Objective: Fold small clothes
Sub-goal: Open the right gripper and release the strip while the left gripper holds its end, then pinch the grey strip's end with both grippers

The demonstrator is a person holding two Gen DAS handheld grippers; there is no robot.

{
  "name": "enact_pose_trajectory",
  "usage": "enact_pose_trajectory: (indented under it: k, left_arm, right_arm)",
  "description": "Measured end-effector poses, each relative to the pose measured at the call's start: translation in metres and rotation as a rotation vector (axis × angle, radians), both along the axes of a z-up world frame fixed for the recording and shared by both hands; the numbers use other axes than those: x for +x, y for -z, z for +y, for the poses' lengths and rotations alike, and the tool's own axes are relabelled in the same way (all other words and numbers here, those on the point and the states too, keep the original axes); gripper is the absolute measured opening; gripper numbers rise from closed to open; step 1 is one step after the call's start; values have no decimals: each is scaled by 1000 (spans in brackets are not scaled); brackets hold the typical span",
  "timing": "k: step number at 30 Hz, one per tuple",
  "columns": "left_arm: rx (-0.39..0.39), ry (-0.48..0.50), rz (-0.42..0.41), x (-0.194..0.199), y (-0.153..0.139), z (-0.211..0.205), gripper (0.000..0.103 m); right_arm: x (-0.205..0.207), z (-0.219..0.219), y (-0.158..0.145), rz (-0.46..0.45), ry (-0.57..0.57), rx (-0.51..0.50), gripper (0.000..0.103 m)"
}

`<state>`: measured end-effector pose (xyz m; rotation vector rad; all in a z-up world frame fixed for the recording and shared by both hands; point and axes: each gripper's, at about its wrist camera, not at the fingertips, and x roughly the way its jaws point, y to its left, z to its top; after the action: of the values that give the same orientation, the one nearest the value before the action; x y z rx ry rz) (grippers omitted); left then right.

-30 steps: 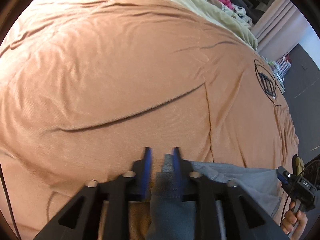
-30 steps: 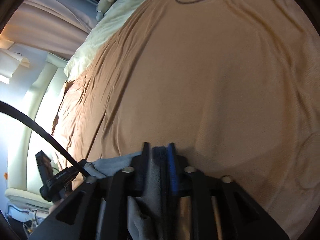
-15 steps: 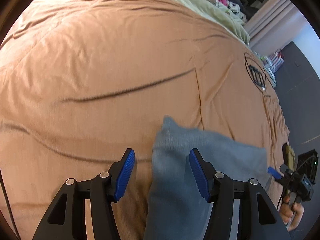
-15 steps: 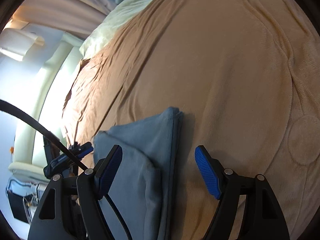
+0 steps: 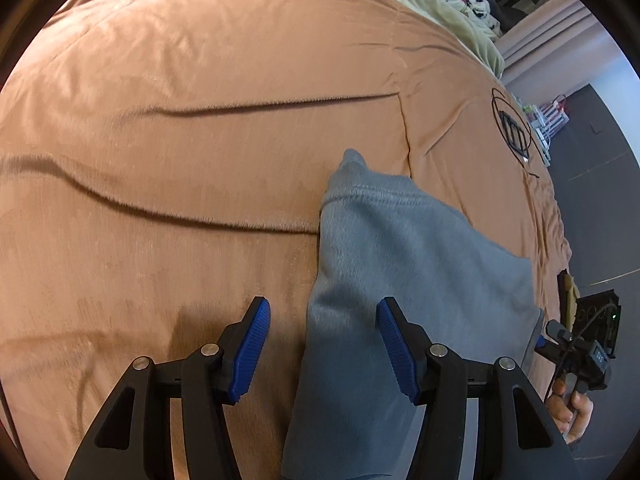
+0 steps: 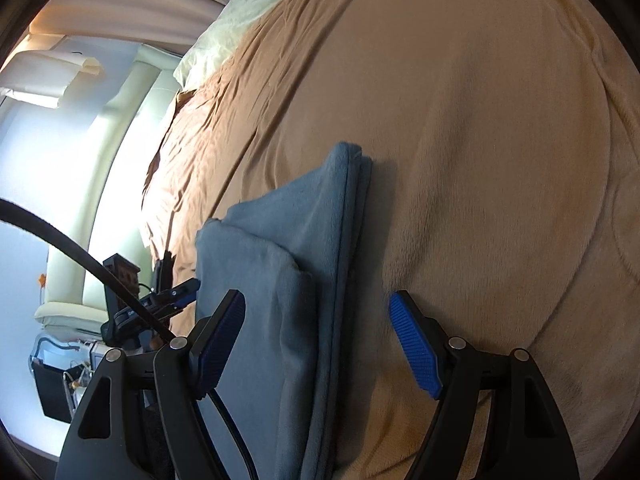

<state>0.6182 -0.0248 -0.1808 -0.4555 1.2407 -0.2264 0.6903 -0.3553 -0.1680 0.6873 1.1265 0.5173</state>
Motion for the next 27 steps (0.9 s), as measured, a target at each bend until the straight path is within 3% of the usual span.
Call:
enact_pose_trajectory:
  k: [7,14,25,27]
  left_arm:
    - [-28,15,13,5,8,-6,49]
    - [-42,27,8,22,14,-9,40]
    - [-77,27,-13,41,18,-14,39]
    - [-74,16,-14,43,18,-13,22]
  right_arm:
    - [11,-1,6,25,-53,-2,67]
    - [21,-16,17,37,-40,70,48]
    - [36,-1,24,21,-51,40,45]
    - [38,5,26,21,-57,22,28]
